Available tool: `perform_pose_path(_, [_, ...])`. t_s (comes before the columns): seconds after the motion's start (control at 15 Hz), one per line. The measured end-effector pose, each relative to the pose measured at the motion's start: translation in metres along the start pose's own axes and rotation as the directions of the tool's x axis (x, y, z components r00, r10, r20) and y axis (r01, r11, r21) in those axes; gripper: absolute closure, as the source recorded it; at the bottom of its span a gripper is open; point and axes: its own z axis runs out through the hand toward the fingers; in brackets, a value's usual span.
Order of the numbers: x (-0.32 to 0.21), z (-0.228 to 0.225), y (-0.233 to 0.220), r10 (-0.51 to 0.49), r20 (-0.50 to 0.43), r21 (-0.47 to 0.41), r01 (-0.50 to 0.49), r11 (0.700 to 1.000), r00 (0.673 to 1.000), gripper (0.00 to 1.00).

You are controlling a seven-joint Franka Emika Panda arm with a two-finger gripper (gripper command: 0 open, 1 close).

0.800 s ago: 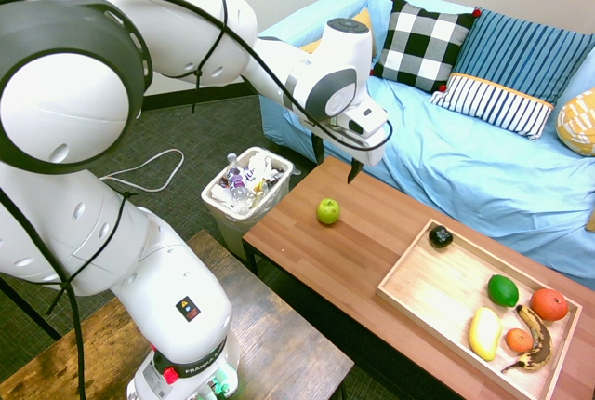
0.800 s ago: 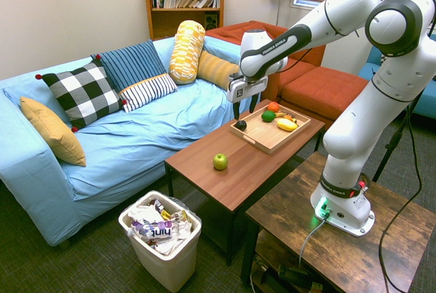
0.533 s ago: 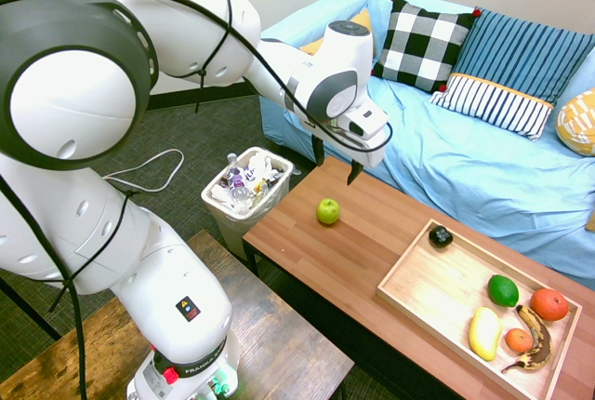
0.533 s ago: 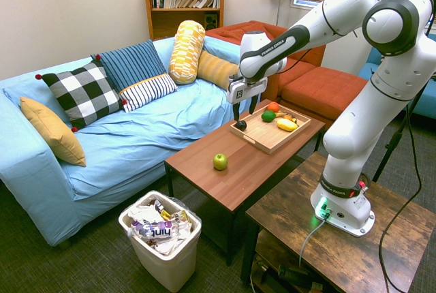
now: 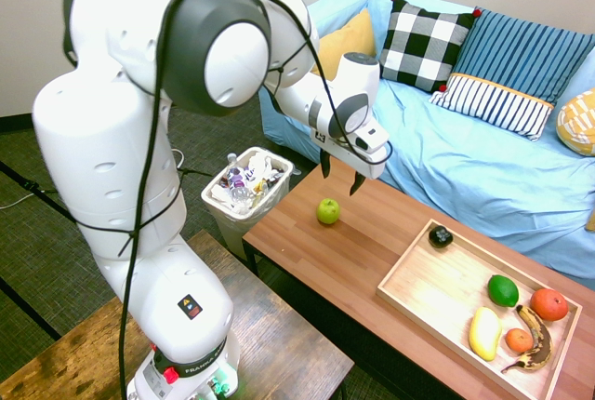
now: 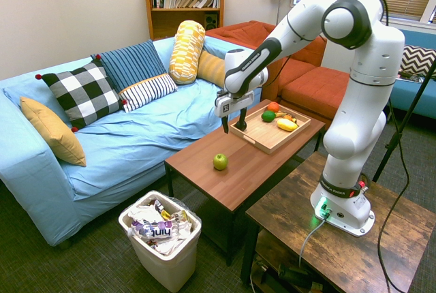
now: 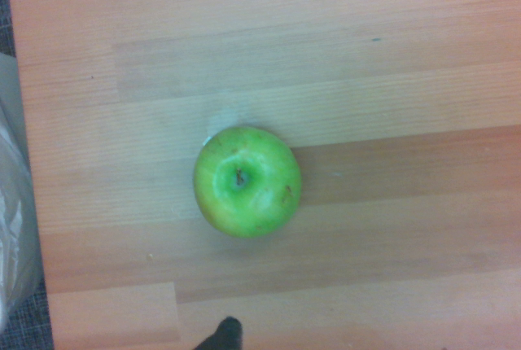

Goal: Put the apple in the tray

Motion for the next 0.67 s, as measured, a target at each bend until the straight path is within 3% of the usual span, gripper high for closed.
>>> perform_pose_path(0.67, [0.007, 0.112, -0.064, -0.011, 0.072, -0.115, 0.019, 0.993, 0.997, 0.0])
